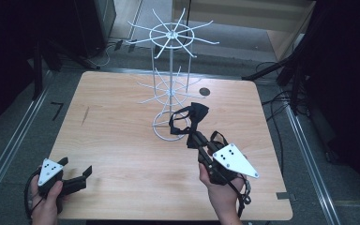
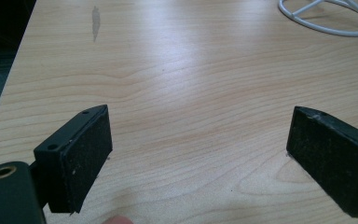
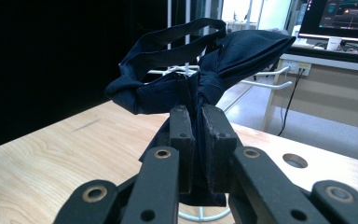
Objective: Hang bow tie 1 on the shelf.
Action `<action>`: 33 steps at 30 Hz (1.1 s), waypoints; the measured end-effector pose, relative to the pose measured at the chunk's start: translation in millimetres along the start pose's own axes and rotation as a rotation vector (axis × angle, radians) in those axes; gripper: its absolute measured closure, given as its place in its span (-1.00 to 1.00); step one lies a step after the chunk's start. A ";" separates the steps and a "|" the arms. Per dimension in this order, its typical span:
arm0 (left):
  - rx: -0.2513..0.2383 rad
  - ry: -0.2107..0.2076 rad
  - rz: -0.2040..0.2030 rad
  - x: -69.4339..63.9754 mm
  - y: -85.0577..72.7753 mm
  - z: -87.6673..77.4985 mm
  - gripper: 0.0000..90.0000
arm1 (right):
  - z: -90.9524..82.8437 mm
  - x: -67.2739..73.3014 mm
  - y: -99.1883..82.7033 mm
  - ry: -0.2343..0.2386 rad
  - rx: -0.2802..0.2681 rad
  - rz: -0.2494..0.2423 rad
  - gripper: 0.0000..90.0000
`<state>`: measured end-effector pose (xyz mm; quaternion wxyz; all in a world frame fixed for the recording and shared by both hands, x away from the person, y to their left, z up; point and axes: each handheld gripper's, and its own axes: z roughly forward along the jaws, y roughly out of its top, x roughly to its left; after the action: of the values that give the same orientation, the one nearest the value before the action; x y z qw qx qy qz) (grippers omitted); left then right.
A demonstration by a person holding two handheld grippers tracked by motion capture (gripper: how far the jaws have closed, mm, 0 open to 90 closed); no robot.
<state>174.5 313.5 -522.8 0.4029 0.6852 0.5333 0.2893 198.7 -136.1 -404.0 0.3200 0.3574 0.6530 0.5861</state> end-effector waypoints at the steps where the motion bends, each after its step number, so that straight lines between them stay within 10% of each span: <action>1: 0.000 0.001 0.000 0.0 -0.1 0.0 -0.84 | 0.0 -1.6 0.3 -0.002 -0.002 0.000 0.89; 33: -0.090 -0.003 0.016 -0.8 -12.7 -21.8 -0.84 | 30.0 -21.3 -7.2 -0.011 0.008 0.058 0.89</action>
<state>149.9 319.5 -522.7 0.4318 0.6712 0.5135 0.3152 234.6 -138.4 -414.4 0.3052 0.3806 0.6429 0.5905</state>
